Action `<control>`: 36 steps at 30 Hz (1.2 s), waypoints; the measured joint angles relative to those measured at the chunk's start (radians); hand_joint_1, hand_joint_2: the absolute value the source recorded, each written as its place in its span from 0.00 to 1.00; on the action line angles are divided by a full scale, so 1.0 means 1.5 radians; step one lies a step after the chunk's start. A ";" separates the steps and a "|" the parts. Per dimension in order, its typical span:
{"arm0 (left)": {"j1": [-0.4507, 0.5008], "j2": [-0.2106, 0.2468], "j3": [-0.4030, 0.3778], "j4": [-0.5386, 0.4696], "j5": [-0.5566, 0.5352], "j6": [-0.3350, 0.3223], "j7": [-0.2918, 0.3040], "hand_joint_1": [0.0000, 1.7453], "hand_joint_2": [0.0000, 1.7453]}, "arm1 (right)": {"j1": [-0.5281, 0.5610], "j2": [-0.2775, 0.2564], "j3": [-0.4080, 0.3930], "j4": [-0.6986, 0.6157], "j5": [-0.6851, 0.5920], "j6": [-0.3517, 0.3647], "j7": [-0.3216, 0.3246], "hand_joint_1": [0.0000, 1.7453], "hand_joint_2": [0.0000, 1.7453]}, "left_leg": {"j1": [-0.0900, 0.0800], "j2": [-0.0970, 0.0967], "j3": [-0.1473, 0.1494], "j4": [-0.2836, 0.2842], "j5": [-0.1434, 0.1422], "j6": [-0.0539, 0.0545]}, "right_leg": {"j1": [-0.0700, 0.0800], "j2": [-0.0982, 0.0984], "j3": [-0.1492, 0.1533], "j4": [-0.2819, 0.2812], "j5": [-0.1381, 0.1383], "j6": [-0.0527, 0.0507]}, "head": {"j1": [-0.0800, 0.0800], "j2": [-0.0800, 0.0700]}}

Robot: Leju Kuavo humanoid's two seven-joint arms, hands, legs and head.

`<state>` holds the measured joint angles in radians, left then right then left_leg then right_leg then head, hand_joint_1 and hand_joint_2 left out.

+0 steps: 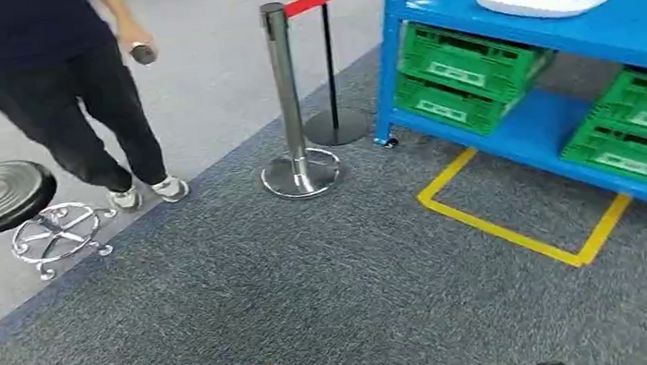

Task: Take the parts from the cabinet and place them on the table.

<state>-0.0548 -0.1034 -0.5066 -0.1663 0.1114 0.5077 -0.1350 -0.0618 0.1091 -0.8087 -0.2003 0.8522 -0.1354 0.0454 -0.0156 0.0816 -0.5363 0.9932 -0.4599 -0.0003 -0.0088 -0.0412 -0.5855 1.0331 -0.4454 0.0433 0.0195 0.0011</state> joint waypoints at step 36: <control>-0.006 0.031 0.083 0.000 0.056 0.049 -0.038 0.00 0.00 | 0.006 0.025 -0.027 0.001 -0.021 0.007 0.028 0.00 0.00 | 0.007 -0.043 -0.031 0.083 -0.061 -0.021 | -0.004 0.028 -0.003 -0.003 0.006 -0.022 | -0.001 0.000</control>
<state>-0.0644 -0.0572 -0.3826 -0.1663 0.1953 0.5806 -0.1915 -0.0532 0.1469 -0.8499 -0.1995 0.8213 -0.1251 0.0877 -0.0045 0.0167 -0.5826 1.1176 -0.5512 -0.0318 -0.0148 0.0013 -0.5896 1.0283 -0.4365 0.0101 0.0179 0.0011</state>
